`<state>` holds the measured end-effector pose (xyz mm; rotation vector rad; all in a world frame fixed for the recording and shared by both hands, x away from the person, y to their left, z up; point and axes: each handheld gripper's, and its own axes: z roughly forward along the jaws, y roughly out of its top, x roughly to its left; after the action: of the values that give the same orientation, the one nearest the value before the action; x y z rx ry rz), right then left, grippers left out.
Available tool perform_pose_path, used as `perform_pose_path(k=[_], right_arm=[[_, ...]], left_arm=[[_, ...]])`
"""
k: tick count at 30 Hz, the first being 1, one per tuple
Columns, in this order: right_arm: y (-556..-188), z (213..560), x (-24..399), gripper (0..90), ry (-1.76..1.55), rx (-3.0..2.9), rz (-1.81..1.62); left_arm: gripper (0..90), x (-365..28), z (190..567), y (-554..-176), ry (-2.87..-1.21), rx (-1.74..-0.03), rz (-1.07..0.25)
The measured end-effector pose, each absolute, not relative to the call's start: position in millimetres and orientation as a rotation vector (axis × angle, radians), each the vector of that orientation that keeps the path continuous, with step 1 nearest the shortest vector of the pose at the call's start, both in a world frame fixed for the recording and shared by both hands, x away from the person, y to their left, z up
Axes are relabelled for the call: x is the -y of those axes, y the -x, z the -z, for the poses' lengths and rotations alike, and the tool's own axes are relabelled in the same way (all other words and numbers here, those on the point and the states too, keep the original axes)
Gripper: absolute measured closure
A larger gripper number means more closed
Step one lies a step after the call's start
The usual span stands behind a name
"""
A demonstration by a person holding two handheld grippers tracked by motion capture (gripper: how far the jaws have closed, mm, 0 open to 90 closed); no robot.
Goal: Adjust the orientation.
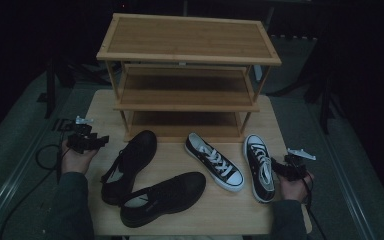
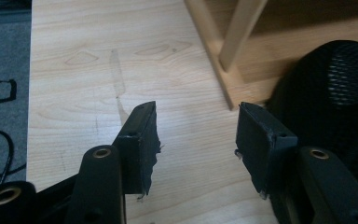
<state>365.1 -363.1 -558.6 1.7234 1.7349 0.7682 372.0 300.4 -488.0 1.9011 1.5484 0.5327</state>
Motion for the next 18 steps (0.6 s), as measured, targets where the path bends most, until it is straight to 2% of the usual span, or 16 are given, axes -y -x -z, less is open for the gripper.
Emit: perform_pose_path(k=[18], right_arm=[[-365, 559, 363, 27.1, -1.724, -1.734, -0.769]], left_arm=[[46.8, -286, 465, -351, -1.907, -1.448, -0.507]])
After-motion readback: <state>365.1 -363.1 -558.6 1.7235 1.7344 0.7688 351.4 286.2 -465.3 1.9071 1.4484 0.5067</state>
